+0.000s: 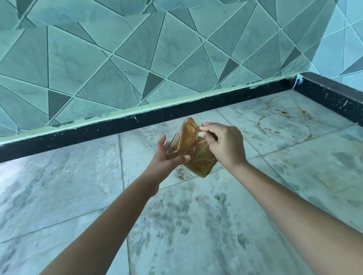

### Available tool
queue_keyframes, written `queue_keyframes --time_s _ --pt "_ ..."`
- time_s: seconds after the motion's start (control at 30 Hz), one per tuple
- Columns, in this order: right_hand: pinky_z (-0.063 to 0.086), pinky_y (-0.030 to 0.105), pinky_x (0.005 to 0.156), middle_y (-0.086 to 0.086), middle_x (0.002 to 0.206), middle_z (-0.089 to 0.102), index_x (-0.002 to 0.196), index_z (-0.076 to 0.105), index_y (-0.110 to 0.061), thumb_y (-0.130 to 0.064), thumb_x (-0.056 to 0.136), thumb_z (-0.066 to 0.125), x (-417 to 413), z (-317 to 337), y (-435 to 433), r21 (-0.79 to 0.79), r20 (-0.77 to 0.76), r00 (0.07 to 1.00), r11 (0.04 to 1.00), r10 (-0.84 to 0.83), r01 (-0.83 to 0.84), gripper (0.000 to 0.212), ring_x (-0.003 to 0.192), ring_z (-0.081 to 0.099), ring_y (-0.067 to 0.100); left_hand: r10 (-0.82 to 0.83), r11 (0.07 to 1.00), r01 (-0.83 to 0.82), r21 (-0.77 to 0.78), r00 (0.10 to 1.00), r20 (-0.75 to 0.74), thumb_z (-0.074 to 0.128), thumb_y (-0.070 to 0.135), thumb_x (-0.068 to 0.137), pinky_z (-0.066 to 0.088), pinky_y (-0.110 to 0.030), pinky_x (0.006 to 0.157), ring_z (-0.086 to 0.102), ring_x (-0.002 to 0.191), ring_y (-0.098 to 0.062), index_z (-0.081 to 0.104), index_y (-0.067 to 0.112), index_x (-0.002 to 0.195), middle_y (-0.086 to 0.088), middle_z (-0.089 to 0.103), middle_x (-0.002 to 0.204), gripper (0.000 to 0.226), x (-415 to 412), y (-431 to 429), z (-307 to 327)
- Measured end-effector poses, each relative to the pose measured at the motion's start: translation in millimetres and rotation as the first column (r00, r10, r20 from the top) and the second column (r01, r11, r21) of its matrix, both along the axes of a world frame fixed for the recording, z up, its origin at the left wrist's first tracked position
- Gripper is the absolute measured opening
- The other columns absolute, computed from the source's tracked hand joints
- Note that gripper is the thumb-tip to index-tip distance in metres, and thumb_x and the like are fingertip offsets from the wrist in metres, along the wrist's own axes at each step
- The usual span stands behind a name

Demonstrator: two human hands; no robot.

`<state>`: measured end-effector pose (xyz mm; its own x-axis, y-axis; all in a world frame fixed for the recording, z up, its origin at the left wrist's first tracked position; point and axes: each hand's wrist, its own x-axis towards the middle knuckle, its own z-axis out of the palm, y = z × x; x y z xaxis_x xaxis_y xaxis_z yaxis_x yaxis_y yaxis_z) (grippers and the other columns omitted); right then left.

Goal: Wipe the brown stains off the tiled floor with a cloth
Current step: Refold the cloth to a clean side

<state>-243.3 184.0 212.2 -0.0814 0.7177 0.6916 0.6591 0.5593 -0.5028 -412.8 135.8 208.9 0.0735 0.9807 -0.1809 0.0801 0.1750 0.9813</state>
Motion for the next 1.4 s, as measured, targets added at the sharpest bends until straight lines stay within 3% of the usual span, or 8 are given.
queue_keyframes --time_s 0.3,0.47,0.8,0.93,1.03,1.2,1.33,1.4 --pt "0.05 0.032 0.058 -0.001 0.083 0.071 0.094 0.067 -0.015 -0.02 0.086 0.063 20.2 25.9 8.9 0.022 0.132 0.991 1.0 -0.012 0.009 0.01 0.071 0.064 0.023 0.032 0.974 0.026 0.225 0.968 -0.25 0.08 0.021 0.072 0.04 -0.032 0.077 0.052 0.075 -0.017 0.061 0.016 0.077 -0.008 0.057 0.076 0.02 10.4 37.2 32.0" --pt "0.037 0.027 0.058 -0.005 0.081 0.056 0.098 0.052 -0.006 -0.02 0.091 0.044 20.2 22.3 1.1 -0.043 0.043 0.987 0.988 0.152 -0.15 0.018 0.067 0.051 0.015 -0.229 0.946 0.26 0.193 0.959 -0.167 0.072 0.023 0.082 0.048 -0.019 0.081 0.062 0.099 -0.007 0.049 0.017 0.119 -0.002 0.061 0.112 0.044 20.6 25.7 32.1" --pt "0.038 0.024 0.049 -0.005 0.065 0.056 0.091 0.062 -0.012 -0.021 0.089 0.06 20.3 17.4 0.2 -0.117 -0.034 0.995 0.988 0.098 -0.101 0.01 0.051 0.049 0.006 -0.282 0.944 0.31 0.112 0.937 -0.208 0.08 0.006 0.071 0.052 -0.027 0.089 0.06 0.11 -0.012 0.039 0.02 0.131 0.0 0.059 0.123 0.075 25.0 7.2 -4.6" --pt "0.045 0.028 0.063 0.001 0.073 0.064 0.084 0.065 -0.013 -0.026 0.086 0.065 25.5 21.8 7.7 -0.314 -0.094 0.996 0.949 -0.003 -0.027 0.014 0.068 0.059 0.017 -0.141 0.981 0.173 0.091 0.949 -0.281 0.07 0.007 0.081 0.055 -0.034 0.077 0.064 0.085 -0.025 0.058 0.005 0.104 -0.008 0.066 0.093 0.026 16.3 10.8 -7.9" --pt "0.043 0.029 0.069 0.003 0.08 0.063 0.088 0.067 -0.005 -0.046 0.082 0.066 34.9 30.6 11.7 -0.612 -0.214 0.976 0.785 -0.047 -0.096 0.041 0.082 0.064 0.028 -0.181 0.981 0.186 0.049 0.98 -0.088 0.061 0.012 0.09 0.055 -0.038 0.083 0.066 0.092 -0.031 0.055 0.001 0.113 -0.016 0.066 0.1 0.026 5.9 9.4 4.6" --pt "0.052 0.032 0.083 0.004 0.1 0.068 0.109 0.061 -0.007 -0.07 0.051 0.065 44.5 19.8 0.0 -0.95 -0.255 0.965 0.167 0.064 -0.262 0.086 0.092 0.065 0.02 -0.147 0.989 0.146 -0.013 0.986 -0.075 0.056 0.016 0.094 0.055 -0.04 0.085 0.067 0.097 -0.029 0.054 0.015 0.11 -0.013 0.066 0.105 0.016 7.6 10.7 13.1" --pt "0.05 0.033 0.077 0.002 0.079 0.068 0.09 0.065 -0.017 -0.058 0.042 0.082 54.6 -17.2 -11.0 -0.844 -0.535 0.845 0.054 -0.01 -0.534 0.066 0.073 0.063 0.015 -0.038 0.988 0.037 -0.153 0.999 -0.003 0.055 0.016 0.094 0.056 -0.032 0.075 0.066 0.091 -0.023 0.057 0.013 0.114 -0.011 0.066 0.103 0.02 3.7 12.1 19.8" --pt "0.052 0.044 0.088 0.008 0.096 0.071 0.101 0.067 -0.016 -0.052 0.034 0.091 53.9 -38.1 -15.3 -0.608 -0.792 0.591 0.109 -0.15 -0.787 0.08 0.086 0.068 0.023 -0.003 0.98 0.018 -0.2 0.997 0.073 0.055 0.011 0.094 0.056 -0.03 0.069 0.066 0.085 -0.02 0.056 0.008 0.114 -0.01 0.066 0.096 0.021 3.7 11.0 22.9"
